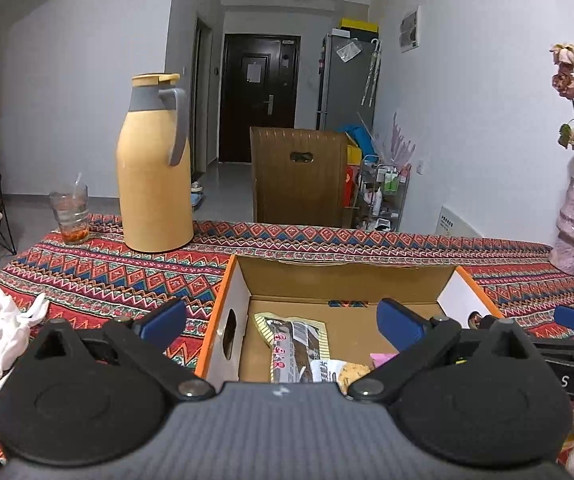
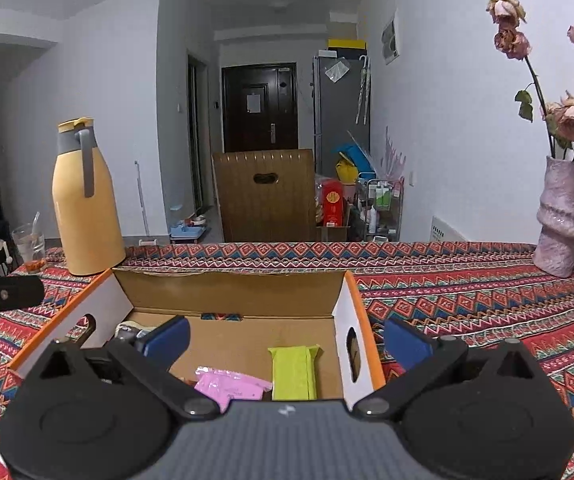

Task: Organize snacks
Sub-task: 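Move both tools back over the snack pile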

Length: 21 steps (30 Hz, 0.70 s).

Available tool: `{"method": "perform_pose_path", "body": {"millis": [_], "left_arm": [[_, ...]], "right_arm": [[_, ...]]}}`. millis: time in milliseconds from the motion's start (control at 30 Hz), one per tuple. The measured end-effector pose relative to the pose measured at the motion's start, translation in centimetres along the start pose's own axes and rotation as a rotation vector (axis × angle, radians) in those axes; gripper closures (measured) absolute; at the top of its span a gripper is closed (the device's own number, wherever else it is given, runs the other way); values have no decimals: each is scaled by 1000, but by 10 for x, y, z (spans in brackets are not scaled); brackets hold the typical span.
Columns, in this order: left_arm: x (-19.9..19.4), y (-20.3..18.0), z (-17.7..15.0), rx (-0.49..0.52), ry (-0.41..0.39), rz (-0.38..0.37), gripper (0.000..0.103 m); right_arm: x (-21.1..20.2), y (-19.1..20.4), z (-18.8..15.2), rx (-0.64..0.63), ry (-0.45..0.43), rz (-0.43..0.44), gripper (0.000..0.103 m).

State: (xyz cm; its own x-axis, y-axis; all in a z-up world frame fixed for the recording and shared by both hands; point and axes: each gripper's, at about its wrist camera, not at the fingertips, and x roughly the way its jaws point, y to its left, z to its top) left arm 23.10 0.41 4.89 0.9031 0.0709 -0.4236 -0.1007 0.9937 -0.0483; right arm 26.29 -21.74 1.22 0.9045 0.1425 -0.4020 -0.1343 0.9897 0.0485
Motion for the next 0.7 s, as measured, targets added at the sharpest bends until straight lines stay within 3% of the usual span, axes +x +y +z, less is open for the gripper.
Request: {"method": "perform_pose_path", "body": {"millis": [300, 700], "left_arm": [[-36, 5, -14, 5, 4, -19, 0], [-74, 17, -54, 16, 47, -35, 0]], "right_arm": [[-37, -4, -14, -7, 3, -4, 0], [-91, -4, -57, -28, 42, 15, 0]]}}
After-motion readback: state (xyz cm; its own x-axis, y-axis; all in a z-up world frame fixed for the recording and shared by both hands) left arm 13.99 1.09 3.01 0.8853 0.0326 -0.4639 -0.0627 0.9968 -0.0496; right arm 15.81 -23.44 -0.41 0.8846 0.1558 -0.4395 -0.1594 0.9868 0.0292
